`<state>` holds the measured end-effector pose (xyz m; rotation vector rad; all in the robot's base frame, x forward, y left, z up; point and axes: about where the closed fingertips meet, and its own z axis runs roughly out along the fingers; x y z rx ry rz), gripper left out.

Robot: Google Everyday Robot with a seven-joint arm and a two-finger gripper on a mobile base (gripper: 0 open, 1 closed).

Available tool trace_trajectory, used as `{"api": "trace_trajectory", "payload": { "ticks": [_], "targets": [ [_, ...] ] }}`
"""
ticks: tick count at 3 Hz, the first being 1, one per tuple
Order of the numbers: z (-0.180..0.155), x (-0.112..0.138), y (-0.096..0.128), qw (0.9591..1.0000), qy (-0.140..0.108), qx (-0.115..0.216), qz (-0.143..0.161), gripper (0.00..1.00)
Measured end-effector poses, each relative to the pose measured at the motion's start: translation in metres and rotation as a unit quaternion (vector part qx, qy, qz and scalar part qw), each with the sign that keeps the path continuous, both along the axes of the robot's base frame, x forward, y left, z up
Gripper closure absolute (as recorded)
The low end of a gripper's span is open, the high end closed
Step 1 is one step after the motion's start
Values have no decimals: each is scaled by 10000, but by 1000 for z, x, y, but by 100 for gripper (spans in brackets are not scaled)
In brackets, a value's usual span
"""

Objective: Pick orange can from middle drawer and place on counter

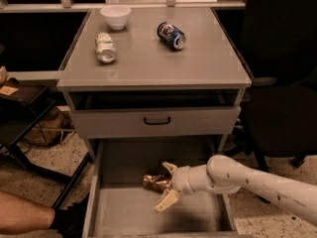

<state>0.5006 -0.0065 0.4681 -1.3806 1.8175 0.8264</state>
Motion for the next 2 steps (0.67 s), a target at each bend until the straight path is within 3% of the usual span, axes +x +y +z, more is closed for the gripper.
{"api": "trace_trajectory", "payload": {
  "ticks": [2],
  "targets": [
    [-18,23,31,9995,-169,196,197,0]
  ]
}}
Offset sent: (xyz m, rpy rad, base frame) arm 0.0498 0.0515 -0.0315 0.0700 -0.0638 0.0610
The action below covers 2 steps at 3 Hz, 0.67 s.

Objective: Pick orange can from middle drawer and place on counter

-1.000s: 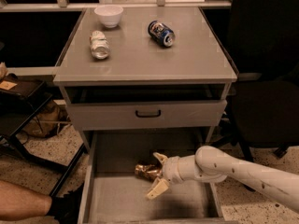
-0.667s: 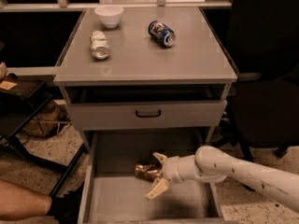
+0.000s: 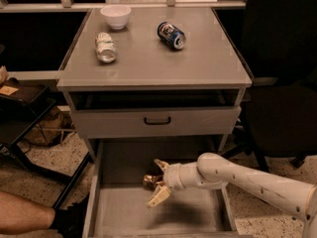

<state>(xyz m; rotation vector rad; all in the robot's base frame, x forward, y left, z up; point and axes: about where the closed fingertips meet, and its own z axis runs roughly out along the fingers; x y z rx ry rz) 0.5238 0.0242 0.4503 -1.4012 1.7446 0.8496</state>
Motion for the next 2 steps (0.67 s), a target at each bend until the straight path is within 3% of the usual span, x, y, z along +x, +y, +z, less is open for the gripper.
{"api": "trace_trajectory", "payload": {
  "ticks": [2],
  "targets": [
    [-23,25,14,9994,-197,-292,14,0]
  ]
}}
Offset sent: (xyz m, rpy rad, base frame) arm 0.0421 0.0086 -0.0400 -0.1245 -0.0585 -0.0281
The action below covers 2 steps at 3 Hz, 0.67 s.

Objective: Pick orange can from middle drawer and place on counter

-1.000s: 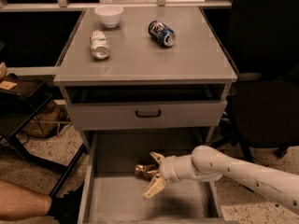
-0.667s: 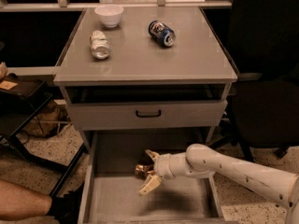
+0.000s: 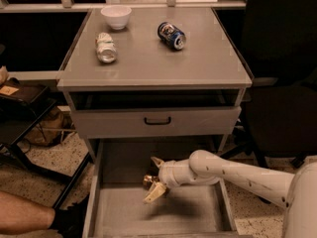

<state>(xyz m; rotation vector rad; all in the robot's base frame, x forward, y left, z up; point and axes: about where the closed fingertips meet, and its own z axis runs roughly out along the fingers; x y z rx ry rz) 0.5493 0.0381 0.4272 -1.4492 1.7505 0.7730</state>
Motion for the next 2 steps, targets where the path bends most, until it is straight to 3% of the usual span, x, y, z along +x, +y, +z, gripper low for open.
{"api": "trace_trajectory", "payload": {
  "ticks": [2],
  "targets": [
    [-28,15,-18,9984,6,-459,-328,0]
  ]
}}
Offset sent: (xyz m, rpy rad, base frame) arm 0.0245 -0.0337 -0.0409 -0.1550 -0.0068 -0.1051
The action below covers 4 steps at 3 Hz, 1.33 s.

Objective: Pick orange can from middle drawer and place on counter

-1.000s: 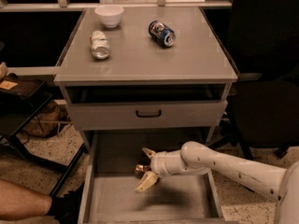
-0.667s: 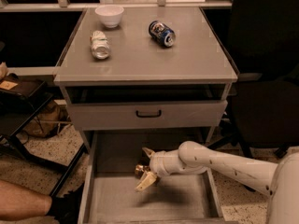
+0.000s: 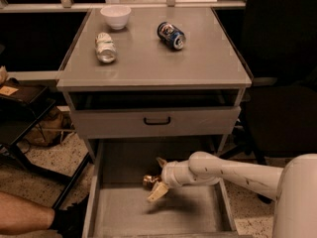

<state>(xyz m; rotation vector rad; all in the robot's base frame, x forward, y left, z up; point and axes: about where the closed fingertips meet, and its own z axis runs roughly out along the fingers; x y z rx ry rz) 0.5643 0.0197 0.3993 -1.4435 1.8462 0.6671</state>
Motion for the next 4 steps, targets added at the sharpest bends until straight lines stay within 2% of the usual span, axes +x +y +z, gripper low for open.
{"api": "trace_trajectory", "payload": {
  "ticks": [1,2,4],
  "targets": [
    [-3,4,-13,9997,32,-231,-4,0],
    [-11,0,-22,9996,189,-228,-5,19],
    [-11,0,-22,9996,192,-228,-1,65]
  ]
}}
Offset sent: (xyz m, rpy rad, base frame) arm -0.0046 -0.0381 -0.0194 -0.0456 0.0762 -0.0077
